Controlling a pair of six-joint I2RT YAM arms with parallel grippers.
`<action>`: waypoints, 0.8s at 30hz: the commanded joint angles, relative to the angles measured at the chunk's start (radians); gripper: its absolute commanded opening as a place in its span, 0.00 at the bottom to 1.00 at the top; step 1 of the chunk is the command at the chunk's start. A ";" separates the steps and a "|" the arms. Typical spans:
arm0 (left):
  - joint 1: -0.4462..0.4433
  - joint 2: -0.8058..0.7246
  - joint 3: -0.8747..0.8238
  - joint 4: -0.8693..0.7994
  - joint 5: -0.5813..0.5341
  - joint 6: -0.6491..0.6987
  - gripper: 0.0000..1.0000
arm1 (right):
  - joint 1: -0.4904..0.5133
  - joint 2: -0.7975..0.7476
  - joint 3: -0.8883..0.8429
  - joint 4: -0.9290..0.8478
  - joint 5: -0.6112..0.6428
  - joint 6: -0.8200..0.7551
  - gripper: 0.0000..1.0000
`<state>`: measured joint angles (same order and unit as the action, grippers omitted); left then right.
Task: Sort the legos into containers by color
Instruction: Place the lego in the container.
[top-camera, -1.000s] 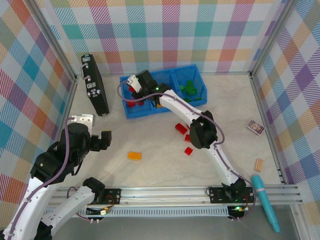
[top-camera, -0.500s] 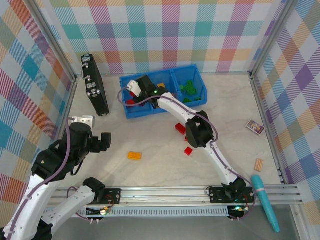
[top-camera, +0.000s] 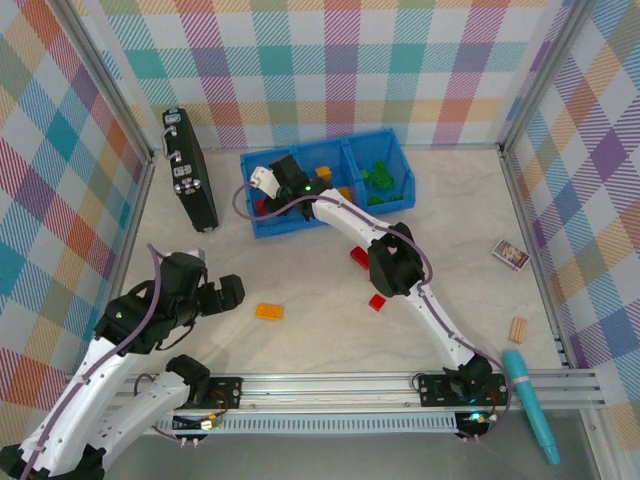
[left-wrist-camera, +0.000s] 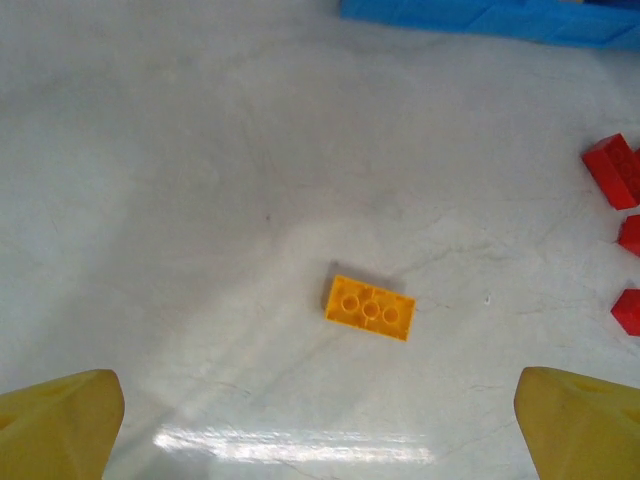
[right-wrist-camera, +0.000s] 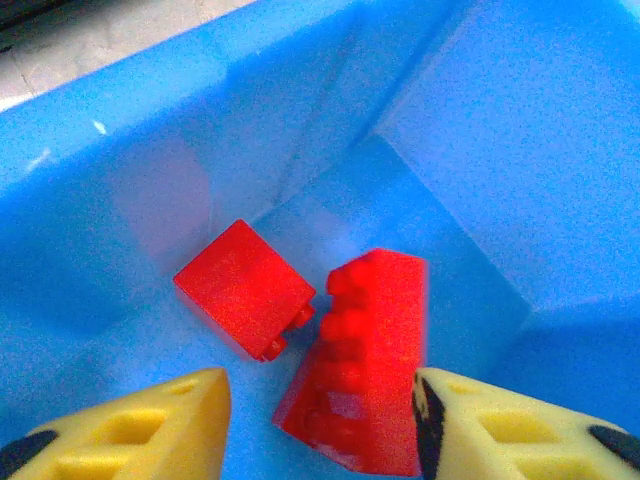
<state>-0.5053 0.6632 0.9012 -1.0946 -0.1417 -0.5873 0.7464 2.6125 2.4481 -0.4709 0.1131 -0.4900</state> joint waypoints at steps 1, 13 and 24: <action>0.007 -0.019 -0.032 0.041 0.038 -0.146 1.00 | -0.005 -0.016 0.001 0.020 -0.024 -0.015 0.53; -0.050 0.022 -0.228 0.197 0.065 -0.389 1.00 | -0.005 -0.290 -0.205 0.089 -0.110 -0.004 0.59; -0.196 0.235 -0.297 0.371 -0.041 -0.555 0.97 | -0.004 -0.576 -0.468 0.174 -0.171 0.012 0.62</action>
<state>-0.6754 0.8661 0.6350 -0.7906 -0.1417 -1.0565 0.7452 2.0846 2.0377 -0.3450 -0.0311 -0.4862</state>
